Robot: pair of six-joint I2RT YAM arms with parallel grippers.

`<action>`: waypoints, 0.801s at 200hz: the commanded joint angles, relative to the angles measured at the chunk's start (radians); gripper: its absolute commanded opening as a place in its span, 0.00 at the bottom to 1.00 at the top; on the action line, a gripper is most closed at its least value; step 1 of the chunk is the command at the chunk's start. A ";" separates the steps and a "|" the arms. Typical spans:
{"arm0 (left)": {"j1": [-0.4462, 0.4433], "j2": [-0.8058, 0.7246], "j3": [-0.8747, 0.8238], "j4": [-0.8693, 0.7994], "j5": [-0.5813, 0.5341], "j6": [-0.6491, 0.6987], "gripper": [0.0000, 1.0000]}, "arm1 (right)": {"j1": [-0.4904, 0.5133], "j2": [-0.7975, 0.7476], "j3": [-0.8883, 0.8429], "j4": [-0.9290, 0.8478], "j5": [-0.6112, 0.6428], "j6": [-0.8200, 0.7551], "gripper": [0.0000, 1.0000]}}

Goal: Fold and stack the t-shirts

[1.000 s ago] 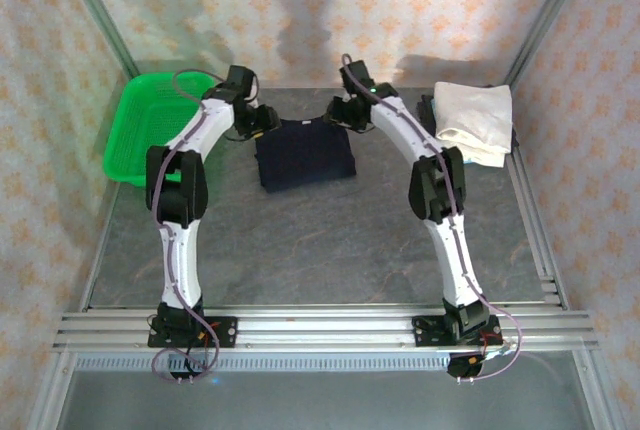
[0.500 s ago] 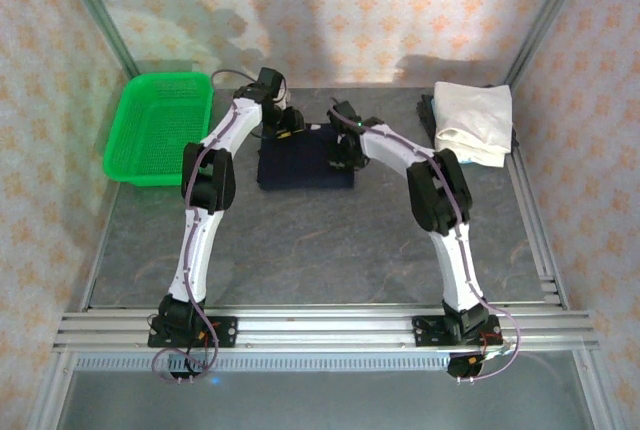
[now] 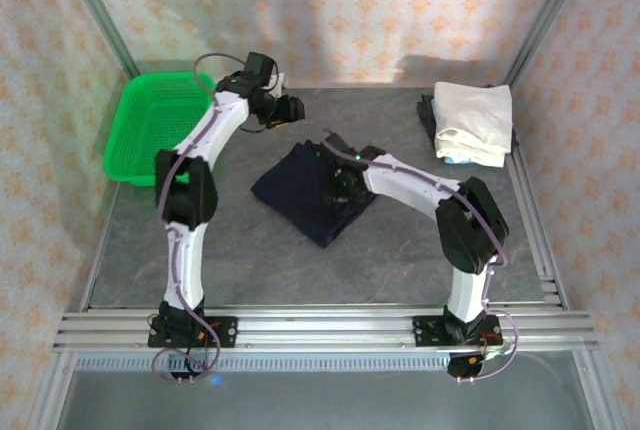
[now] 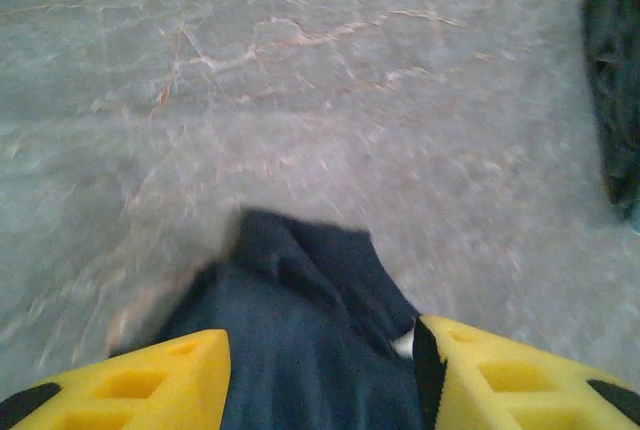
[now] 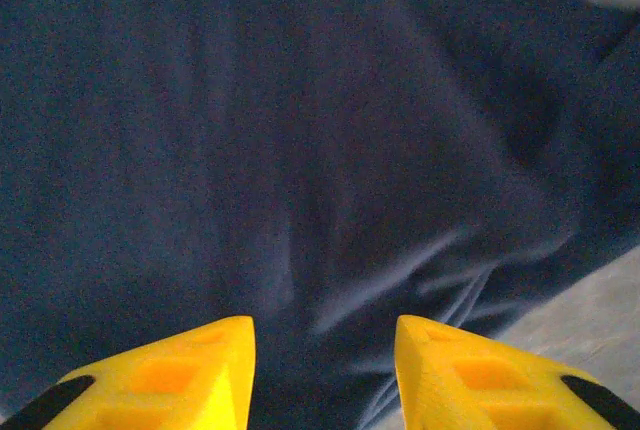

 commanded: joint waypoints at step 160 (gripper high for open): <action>-0.333 -0.433 -1.071 0.322 -0.320 -0.168 0.39 | -0.161 0.026 0.061 -0.049 -0.077 -0.179 0.06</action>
